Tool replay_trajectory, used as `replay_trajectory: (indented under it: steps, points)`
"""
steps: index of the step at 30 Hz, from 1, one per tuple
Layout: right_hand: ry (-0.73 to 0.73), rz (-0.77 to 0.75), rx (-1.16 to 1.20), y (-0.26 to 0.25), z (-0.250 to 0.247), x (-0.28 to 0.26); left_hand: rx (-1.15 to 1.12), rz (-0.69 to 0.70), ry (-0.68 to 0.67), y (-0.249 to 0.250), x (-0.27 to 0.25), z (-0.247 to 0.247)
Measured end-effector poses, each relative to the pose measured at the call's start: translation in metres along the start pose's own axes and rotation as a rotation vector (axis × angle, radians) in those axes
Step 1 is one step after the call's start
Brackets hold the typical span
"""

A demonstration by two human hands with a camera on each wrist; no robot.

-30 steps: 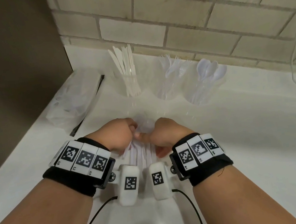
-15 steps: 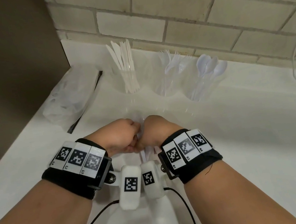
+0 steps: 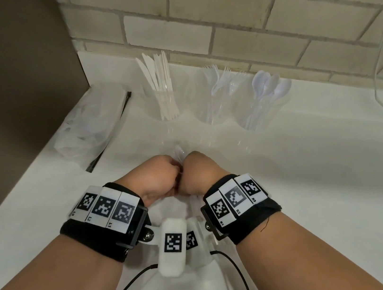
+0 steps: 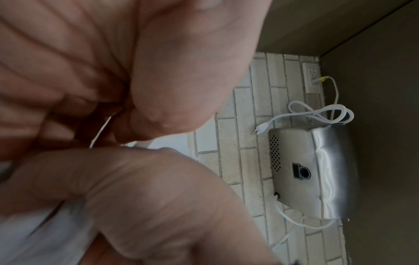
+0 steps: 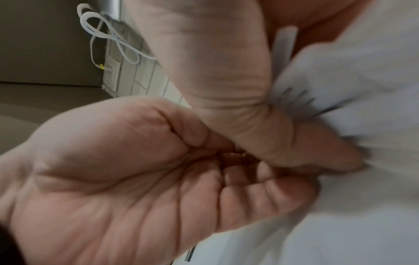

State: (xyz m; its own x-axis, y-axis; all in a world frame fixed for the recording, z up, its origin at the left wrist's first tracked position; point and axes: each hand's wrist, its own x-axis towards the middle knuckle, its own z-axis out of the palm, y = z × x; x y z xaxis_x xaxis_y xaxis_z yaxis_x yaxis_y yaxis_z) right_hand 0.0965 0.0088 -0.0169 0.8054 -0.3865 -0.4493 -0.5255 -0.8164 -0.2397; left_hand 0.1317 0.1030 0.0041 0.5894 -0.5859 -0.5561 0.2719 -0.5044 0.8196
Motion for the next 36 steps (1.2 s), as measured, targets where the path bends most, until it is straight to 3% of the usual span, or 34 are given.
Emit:
replay_trajectory:
  steps: [10, 16, 22, 27, 29, 31, 33, 36]
  points:
    - [0.049, 0.012, 0.009, -0.003, 0.002, 0.004, 0.106, 0.042, 0.076, -0.002, 0.0, 0.004]
    - [0.091, 0.112, 0.124, -0.007, 0.007, 0.008, 0.046, 0.016, 0.076, -0.002, 0.001, 0.0]
    - [0.087, 0.078, 0.122, -0.003, 0.0, 0.009, 0.064, 0.027, 0.067, 0.0, -0.001, -0.002]
    - [0.074, 0.04, 0.263, 0.01, -0.019, -0.003, -0.092, 0.069, 0.096, -0.007, -0.003, -0.007]
    - [0.116, 0.005, 0.469, 0.02, -0.033, -0.009, -0.198, 0.101, 0.209, -0.009, -0.004, -0.012]
    - [0.154, -0.025, 0.864, 0.025, -0.049, -0.018, -0.369, 0.078, 0.216, -0.009, -0.006, -0.015]
    - [0.209, -0.135, 1.18, 0.025, -0.062, -0.025, -0.527, -0.013, 0.095, -0.01, -0.008, -0.016]
    - [0.395, -0.354, 1.314, 0.018, -0.075, -0.032, -0.59, -0.145, -0.185, -0.014, -0.008, -0.013]
